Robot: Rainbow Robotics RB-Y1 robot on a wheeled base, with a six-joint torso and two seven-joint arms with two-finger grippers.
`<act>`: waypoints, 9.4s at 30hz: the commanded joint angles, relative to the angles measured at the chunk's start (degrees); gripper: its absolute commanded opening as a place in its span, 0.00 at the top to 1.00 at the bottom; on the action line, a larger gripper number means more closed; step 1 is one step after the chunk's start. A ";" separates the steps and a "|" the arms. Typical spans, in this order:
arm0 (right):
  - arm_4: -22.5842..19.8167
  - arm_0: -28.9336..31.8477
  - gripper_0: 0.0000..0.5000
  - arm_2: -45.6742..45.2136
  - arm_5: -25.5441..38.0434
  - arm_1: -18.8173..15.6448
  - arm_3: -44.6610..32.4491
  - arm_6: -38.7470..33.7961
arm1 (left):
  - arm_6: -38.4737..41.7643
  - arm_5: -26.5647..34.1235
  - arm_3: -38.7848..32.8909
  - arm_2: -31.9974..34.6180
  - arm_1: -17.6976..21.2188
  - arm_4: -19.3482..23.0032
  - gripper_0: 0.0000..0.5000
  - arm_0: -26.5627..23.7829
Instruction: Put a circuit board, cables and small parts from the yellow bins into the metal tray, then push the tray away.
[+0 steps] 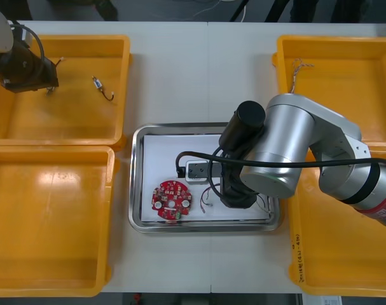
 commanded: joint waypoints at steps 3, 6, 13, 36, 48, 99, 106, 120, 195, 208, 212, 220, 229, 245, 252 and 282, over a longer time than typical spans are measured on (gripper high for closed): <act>2.98 1.11 1.00 2.54 -2.84 2.01 1.94 0.75 | -7.56 -4.25 2.44 -0.57 -0.99 -0.82 0.00 -3.93; 5.44 1.55 1.00 3.33 -3.80 2.19 2.03 0.58 | -7.73 -6.27 3.41 -1.63 -1.08 -0.73 0.00 -3.93; 6.76 2.52 1.00 3.33 -4.24 2.36 2.12 0.14 | -8.00 -9.53 5.08 -3.30 -1.69 -0.21 0.00 -3.93; 7.55 2.43 0.00 -4.58 0.68 5.00 0.10 -0.92 | -8.61 -10.93 7.10 -3.47 -3.27 -0.12 0.25 -3.84; 4.38 -0.65 0.00 -18.29 17.29 7.02 -7.29 -3.20 | -8.26 -12.95 7.19 -6.37 -3.18 0.67 1.00 -3.05; 13.26 -11.54 0.00 -54.68 18.48 0.17 21.54 -20.61 | 16.00 35.03 -53.72 2.06 5.96 10.69 1.00 12.25; 16.78 -14.62 0.00 -54.94 16.67 0.34 29.10 -21.92 | 22.33 36.53 -61.10 0.75 4.99 13.94 1.00 13.83; 21.08 -19.45 0.00 -60.48 6.30 2.89 41.67 -25.18 | 37.53 39.17 -70.77 -7.69 -1.43 9.20 1.00 12.95; 29.08 -22.79 0.00 -64.00 -48.72 14.40 75.33 -38.36 | 58.19 20.27 -62.24 -36.96 -7.49 -8.91 0.00 12.07; 29.17 -22.71 0.00 -64.00 -49.42 14.49 75.42 -38.10 | 57.92 32.05 -69.45 -26.85 -6.09 -4.51 0.00 11.98; 28.99 -22.00 0.00 -63.64 -50.83 14.40 75.42 -38.01 | 57.83 35.12 -71.74 -23.16 -5.29 -3.46 0.00 11.90; 28.82 -21.21 0.00 -63.47 -52.41 14.40 75.42 -37.66 | 57.04 40.40 -72.88 -15.87 -4.33 -0.21 0.00 11.28; 28.29 -19.37 0.00 -63.03 -53.73 14.40 75.42 -36.95 | 56.34 42.51 -72.61 -9.71 -2.31 3.57 0.00 10.05; 27.59 -17.26 0.00 -62.15 -56.63 15.37 75.33 -36.87 | 53.88 41.71 -65.14 -3.56 2.53 8.94 0.00 7.59; 27.76 -16.64 0.00 -61.97 -58.12 16.43 75.33 -36.87 | 52.38 39.78 -58.38 -3.56 2.53 8.67 0.00 4.69; 29.43 -16.11 1.00 -60.66 -41.77 10.98 66.63 -33.09 | 36.48 24.14 -33.59 -3.56 2.53 6.12 0.00 0.29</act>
